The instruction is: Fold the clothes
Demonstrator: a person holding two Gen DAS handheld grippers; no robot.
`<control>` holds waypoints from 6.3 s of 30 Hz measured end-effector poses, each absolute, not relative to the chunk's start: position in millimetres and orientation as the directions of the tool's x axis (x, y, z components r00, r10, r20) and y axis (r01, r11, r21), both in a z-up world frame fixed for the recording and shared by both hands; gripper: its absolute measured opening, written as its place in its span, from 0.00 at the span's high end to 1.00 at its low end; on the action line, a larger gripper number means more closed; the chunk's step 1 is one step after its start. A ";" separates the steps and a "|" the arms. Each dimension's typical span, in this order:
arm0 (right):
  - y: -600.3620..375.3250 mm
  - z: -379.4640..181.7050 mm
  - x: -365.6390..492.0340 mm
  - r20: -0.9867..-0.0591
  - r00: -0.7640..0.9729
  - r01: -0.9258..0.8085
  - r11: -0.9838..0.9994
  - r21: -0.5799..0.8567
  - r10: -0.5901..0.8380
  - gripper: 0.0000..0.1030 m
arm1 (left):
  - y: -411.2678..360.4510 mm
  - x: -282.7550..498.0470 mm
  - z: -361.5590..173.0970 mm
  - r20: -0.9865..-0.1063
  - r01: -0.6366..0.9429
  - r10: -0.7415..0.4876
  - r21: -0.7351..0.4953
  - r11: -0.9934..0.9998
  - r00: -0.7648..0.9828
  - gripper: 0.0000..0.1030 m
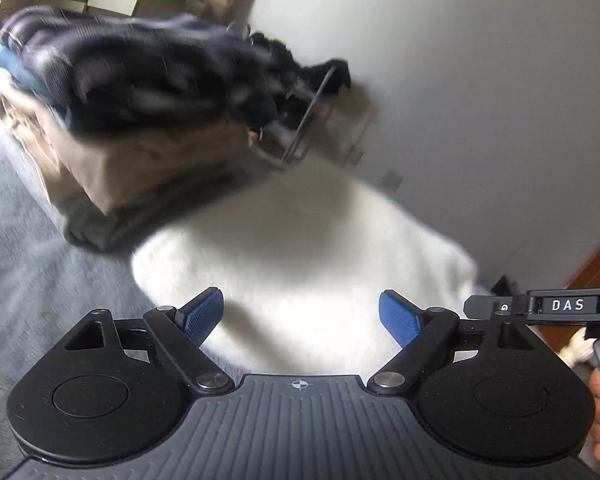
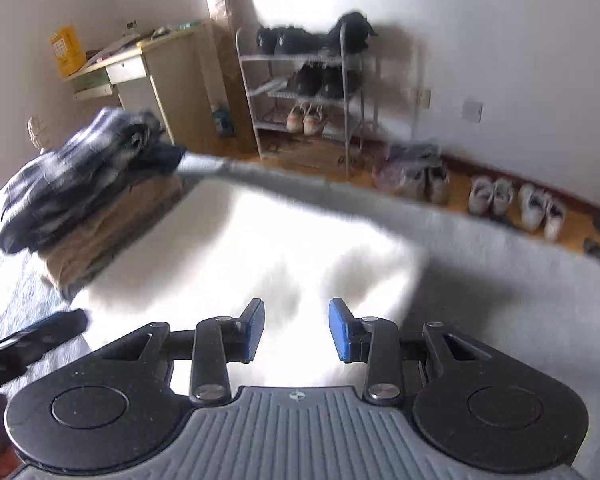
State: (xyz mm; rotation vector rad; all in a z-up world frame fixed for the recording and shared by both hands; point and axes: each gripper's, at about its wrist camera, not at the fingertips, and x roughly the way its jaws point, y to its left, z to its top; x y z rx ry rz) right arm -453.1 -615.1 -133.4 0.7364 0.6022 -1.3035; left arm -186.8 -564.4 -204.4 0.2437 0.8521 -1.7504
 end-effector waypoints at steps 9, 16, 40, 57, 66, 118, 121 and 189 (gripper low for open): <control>-618.4 -135.2 -473.4 -0.700 0.205 0.979 0.147 0.143 -0.684 0.63 | -566.2 -200.9 -207.8 -0.546 0.905 -0.786 -0.423 -0.038 -0.288 0.15; -697.5 -172.1 -523.4 -0.754 0.137 0.977 -0.040 0.211 -0.642 0.65 | -575.7 -206.8 -213.5 -0.560 0.929 -0.786 -0.368 -0.047 -0.262 0.14; -699.4 -147.1 -450.3 -0.715 0.148 0.983 0.021 0.183 -0.683 0.68 | -568.4 -168.3 -203.2 -0.518 0.897 -0.801 -0.439 -0.052 -0.300 0.16; -625.9 -90.1 -428.6 -0.688 0.195 0.964 0.009 0.264 -0.700 0.65 | -545.4 -81.9 -69.9 -0.527 0.938 -0.780 -0.254 -0.235 -0.338 0.15; -588.7 -153.3 -439.8 -0.771 0.140 0.968 -0.079 0.239 -0.622 0.68 | -468.6 -69.7 -60.9 -0.574 0.933 -0.738 -0.272 -0.238 -0.355 0.13; -319.9 -27.3 -366.8 -0.630 -0.167 0.986 -0.142 -0.090 -0.758 0.00 | -299.2 -165.0 -0.8 -0.608 0.992 -0.788 -0.123 -0.025 -0.096 0.00; -319.1 -28.2 -370.7 -0.637 -0.175 0.984 -0.159 -0.083 -0.750 0.00 | -299.1 -169.4 -2.4 -0.618 0.994 -0.782 -0.108 -0.013 -0.077 0.00; -299.7 -21.9 -399.0 -0.622 -0.223 0.974 -0.205 -0.102 -0.751 0.00 | -280.6 -206.6 -5.6 -0.647 0.996 -0.758 -0.074 -0.043 -0.081 0.00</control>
